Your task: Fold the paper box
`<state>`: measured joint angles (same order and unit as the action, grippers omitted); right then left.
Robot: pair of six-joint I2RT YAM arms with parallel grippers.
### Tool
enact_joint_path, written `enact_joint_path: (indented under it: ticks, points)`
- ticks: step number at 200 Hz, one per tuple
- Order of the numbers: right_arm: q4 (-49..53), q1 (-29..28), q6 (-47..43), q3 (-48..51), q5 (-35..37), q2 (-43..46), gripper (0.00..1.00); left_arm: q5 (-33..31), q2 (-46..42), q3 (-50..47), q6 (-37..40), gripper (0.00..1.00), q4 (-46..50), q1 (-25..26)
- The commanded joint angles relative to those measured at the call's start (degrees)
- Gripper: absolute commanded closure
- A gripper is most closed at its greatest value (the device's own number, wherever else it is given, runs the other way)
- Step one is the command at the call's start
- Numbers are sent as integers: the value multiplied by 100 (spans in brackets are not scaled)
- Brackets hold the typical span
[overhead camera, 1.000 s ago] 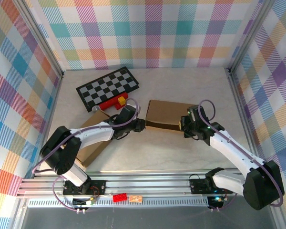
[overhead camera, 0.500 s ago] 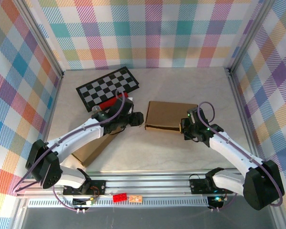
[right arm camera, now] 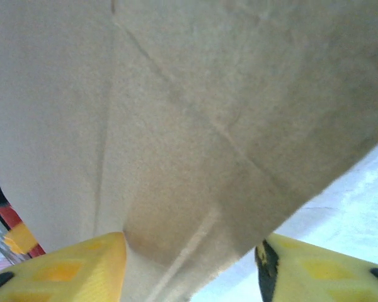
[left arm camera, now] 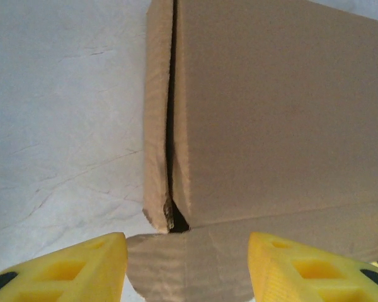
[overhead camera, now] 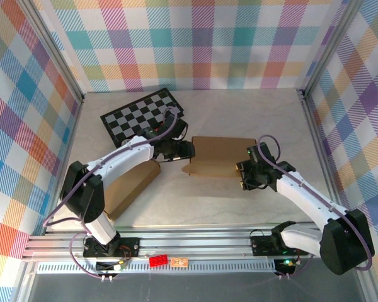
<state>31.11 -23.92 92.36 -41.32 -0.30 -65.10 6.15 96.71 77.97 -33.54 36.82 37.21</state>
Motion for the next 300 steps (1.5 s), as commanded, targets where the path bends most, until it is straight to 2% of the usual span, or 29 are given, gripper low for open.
enact_joint_path:
  ticks: [1, 28, 51, 81, 104, 135, 165, 221, 268, 300]
  points:
    - [864, 127, -865, -470, -278, 51, 39, 254, 353, 271, 228, 47, 323, -80]
    - [1731, 169, -1882, -1177, -237, 153, 33, 297, 852, 569, 421, 47, 635, -134]
    - [2263, 311, -3077, -1734, 30, 208, 33, 211, 1098, 795, 603, 48, 838, -230]
    - [2282, 1049, -5087, -2199, 6, -180, 32, 295, 1148, 852, 737, 48, 685, -319]
    - [2149, 1481, -5876, -2409, -353, -891, 31, 536, 1229, 889, 888, 48, 603, -363]
    - [1984, 1591, -6099, -2478, -424, -1728, 33, 729, 1333, 919, 932, 49, 585, -493]
    - [1537, 1618, -6077, -2100, -218, -1941, 34, 817, 1411, 975, 1014, 49, 583, -531]
    - [1157, 1628, -6147, -1795, -309, -2412, 40, 957, 1571, 855, 981, 51, 462, -531]
    - [883, 1634, -6201, -1584, -354, -2538, 52, 1069, 1360, 336, 732, 58, 94, -531]
    - [688, 1635, -6360, -1498, -559, -2593, 54, 1146, 957, -231, 503, 63, -335, -513]
